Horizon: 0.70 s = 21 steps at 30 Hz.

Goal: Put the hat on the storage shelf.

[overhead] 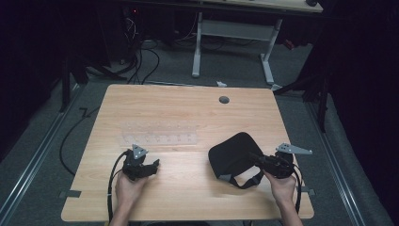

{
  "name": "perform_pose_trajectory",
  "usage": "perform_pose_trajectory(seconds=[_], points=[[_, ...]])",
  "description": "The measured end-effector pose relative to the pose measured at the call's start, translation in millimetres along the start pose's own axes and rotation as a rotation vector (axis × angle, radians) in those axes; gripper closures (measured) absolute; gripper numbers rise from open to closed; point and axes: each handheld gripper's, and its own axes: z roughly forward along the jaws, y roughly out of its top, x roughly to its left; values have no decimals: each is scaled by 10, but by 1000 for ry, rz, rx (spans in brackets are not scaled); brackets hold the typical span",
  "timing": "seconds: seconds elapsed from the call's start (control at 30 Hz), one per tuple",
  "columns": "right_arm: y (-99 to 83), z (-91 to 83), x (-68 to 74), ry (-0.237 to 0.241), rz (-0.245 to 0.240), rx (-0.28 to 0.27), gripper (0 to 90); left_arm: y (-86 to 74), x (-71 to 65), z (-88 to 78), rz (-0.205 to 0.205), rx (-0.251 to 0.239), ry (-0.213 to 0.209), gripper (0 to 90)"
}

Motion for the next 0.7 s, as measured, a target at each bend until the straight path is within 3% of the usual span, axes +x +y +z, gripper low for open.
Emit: perform_pose_trajectory(seconds=[0.2, 0.37, 0.43, 0.63, 0.7], points=[[-3, -15, 128, 10, 0, -13, 845, -10, -10, -16, 8, 9, -21, 289], [-15, 9, 228, 28, -7, -16, 845, -22, -70, -57, 18, 13, -63, 289], [-25, 40, 285, 40, 3, -15, 845, -16, -147, -106, 3, 19, -118, 289], [-9, 97, 390, 62, 7, -18, 844, -29, -306, -227, 52, 25, -190, 275], [0, 118, 411, 67, 5, -17, 844, -24, -404, -309, 69, 26, -240, 273]])
